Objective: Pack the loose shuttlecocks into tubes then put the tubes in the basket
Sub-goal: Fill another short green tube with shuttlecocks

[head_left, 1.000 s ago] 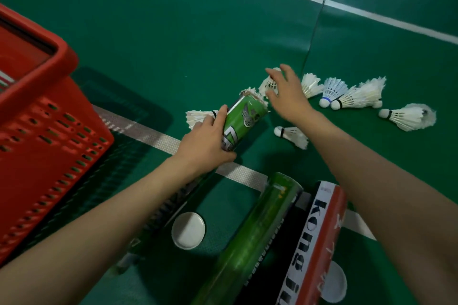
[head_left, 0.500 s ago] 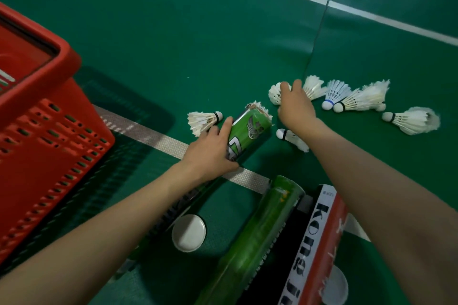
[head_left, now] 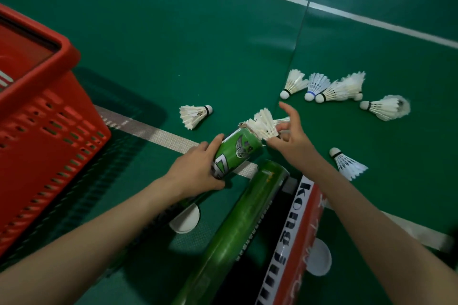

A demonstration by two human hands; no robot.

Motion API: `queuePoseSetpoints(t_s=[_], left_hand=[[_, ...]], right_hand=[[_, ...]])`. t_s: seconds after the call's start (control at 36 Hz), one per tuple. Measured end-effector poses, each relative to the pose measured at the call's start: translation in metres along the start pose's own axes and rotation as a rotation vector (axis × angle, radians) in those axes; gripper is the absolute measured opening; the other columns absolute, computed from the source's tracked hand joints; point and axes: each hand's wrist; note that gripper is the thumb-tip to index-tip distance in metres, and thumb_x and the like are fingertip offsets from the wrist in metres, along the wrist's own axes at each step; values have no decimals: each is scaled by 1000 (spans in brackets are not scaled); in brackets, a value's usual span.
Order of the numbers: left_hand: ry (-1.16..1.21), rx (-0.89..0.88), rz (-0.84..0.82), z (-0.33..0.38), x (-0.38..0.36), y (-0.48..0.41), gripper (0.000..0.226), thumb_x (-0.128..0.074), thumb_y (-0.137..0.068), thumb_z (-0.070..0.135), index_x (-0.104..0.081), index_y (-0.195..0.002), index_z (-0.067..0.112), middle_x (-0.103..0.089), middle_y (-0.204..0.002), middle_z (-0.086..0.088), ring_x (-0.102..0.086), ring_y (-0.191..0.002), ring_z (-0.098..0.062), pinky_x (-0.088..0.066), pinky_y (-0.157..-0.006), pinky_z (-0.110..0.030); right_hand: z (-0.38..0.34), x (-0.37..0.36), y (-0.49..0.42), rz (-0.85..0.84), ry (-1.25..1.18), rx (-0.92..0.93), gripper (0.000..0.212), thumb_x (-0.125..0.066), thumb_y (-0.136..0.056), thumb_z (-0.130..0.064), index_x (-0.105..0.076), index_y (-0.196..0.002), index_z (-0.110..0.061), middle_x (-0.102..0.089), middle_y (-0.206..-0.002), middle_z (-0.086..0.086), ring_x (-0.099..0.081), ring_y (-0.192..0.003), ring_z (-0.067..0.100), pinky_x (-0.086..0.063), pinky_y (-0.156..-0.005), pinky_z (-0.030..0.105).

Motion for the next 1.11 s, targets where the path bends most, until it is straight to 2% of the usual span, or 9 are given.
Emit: queuePoseSetpoints(t_s=[0.08,0.22,0.39,0.56,0.64,0.75,0.86,1.06,1.11], left_hand=[[-2,-35,1,6,0,6,109,-73,-69,46,0,-150,32,-46,-122,-3,-48,-106,-23,-49,-83,-39],[-1,-79,14,10,1,17,108,-73,-68,47,-2,-149,34,-46,-121,-1,-47,-104,-21,-50,-82,-40],[-12,-92,14,11,1,23,108,-73,-69,45,-2,-149,34,-45,-125,-1,-47,-107,-21,-50,-83,-41],[31,-92,41,15,4,28,108,-73,-69,45,-2,-149,35,-46,-124,-2,-50,-103,-22,-50,-82,-41],[22,-101,41,17,2,31,108,-72,-69,45,-1,-149,35,-45,-126,-1,-49,-106,-21,-50,-82,-41],[25,-114,56,17,0,34,107,-72,-68,46,-2,-149,36,-45,-127,1,-49,-106,-20,-51,-82,-41],[23,-136,83,17,-1,37,108,-72,-67,47,-2,-148,36,-45,-125,2,-48,-105,-18,-50,-80,-38],[30,-133,131,18,0,38,108,-71,-68,47,0,-149,34,-42,-127,2,-46,-109,-19,-49,-80,-38],[41,-125,136,17,2,38,108,-71,-69,47,0,-149,33,-41,-129,2,-46,-110,-19,-47,-80,-36]], right_hand=[[-7,7,9,-130,116,4,81,-55,-87,-5,-18,-143,-51,-41,-101,7,-42,-74,17,-48,-70,32],[-15,18,17,-187,93,-83,61,-62,-86,-2,-34,-134,-29,-47,-106,0,-58,-82,13,-57,-72,31],[-11,23,19,136,156,-76,44,-74,-79,-37,-46,-106,-16,-49,-113,6,-53,-89,16,-43,-74,28],[-9,25,25,312,39,-36,42,-62,-87,-45,-59,-118,-16,-54,-121,2,-54,-109,17,-44,-100,39],[-9,23,30,390,34,78,30,-60,-90,-43,-62,-95,-13,-54,-107,-2,-53,-97,15,-44,-91,36],[-14,22,36,457,53,226,41,-52,-95,-43,-46,-72,-9,-43,-75,-7,-39,-70,13,-36,-66,31],[-22,18,43,324,-84,239,27,-49,-99,-28,-46,-76,-14,-38,-56,-11,-27,-47,6,-24,-42,23],[-19,-3,50,178,-22,131,15,-41,-101,-27,-46,-114,-21,-34,-55,-2,-28,-42,7,-29,-44,17],[-22,-7,52,124,11,121,14,-39,-102,-29,-42,-115,-28,-46,-63,22,-41,-52,24,-38,-54,19]])
Point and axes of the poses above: each hand's wrist, its own y-axis away from the middle knuckle, its own x-axis out of the back of the hand, z = x × y
